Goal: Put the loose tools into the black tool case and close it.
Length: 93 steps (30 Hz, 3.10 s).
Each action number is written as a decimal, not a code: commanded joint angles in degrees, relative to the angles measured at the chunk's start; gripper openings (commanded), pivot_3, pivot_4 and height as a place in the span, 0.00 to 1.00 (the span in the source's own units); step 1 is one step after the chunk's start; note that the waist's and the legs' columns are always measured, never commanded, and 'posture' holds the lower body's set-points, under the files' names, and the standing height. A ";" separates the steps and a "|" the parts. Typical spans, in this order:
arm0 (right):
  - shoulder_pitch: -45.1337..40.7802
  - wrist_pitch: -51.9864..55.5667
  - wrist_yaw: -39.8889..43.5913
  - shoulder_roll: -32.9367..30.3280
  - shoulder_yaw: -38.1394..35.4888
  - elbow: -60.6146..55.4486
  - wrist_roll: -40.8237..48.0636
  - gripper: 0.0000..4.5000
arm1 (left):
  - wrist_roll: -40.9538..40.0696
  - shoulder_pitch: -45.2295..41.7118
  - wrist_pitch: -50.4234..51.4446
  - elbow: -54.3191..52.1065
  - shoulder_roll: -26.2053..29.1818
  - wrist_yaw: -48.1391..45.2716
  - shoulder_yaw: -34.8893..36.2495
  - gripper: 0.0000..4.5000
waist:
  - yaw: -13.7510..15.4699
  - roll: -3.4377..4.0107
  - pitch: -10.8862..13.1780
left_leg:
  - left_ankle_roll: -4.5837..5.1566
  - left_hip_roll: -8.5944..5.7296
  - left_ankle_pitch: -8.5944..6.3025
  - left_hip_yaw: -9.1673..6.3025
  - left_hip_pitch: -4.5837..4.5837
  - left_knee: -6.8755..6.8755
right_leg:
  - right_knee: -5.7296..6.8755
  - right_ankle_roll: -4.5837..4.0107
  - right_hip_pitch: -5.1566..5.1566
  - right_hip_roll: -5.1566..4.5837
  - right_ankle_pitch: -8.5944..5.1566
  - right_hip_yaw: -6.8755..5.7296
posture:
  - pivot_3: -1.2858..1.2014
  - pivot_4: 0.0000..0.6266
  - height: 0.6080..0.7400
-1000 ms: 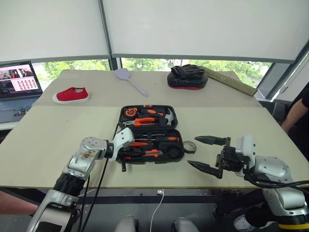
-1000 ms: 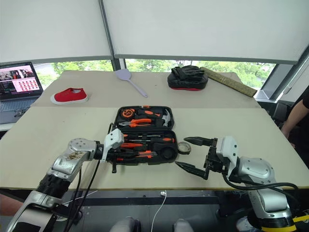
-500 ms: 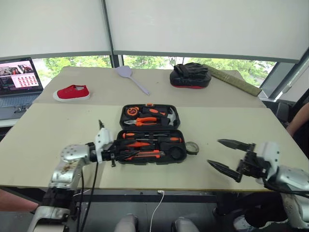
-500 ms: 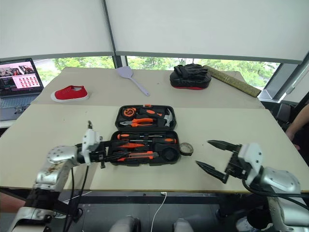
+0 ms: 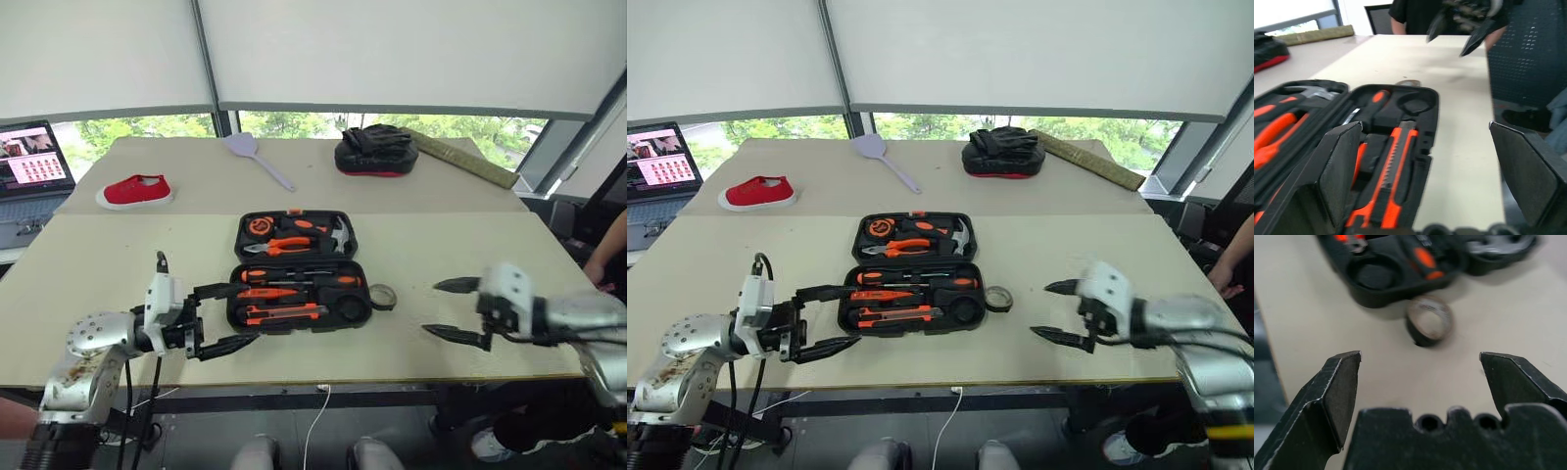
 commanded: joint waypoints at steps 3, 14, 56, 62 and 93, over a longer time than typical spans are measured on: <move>-11.96 8.41 4.98 0.78 12.87 2.81 -6.57 1.00 | -0.80 -0.67 0.20 -2.59 -0.24 0.95 -0.22 0.99 | 0.41 -0.01 -0.01 | 0.23 -0.04 0.08 0.11 -0.41 0.00 | 0.00 -0.24 -0.37 0.01 0.11 0.04 | 0.52 0.24 1.00; -23.65 10.71 6.47 6.92 23.06 10.46 -15.29 0.68 | 0.26 0.89 -0.30 -3.78 0.21 1.69 -0.76 1.00 | 0.93 -0.04 0.01 | 0.27 -0.07 0.04 0.16 -0.97 0.12 | 0.04 0.20 -0.84 0.06 0.36 -0.01 | 0.52 0.24 1.00; -27.89 22.24 7.61 12.20 27.64 4.77 -10.81 0.01 | 0.97 4.02 -5.98 -0.95 -1.96 1.28 -1.97 1.00 | 0.72 -0.06 0.02 | 0.24 -0.02 0.05 0.22 -0.85 0.22 | 0.11 0.16 -0.80 0.03 0.51 0.00 | 0.52 0.24 1.00; -28.65 21.94 10.09 13.03 18.62 0.05 -2.08 0.41 | 0.04 2.80 -3.52 -0.40 -0.47 5.08 1.81 1.00 | 0.81 -0.07 0.03 | 0.24 -0.01 0.05 0.22 -0.87 0.22 | 0.13 0.16 -0.83 0.04 0.51 0.00 | 0.52 0.24 1.00; -35.96 -26.32 -8.76 27.88 12.46 56.72 -18.60 0.00 | 19.47 -28.92 13.03 30.00 -10.75 26.81 -10.44 0.01 | 0.26 -0.39 0.18 | 0.18 -0.21 0.11 0.24 -0.88 0.23 | 0.51 0.33 -0.81 0.03 0.57 0.08 | 0.52 0.24 1.00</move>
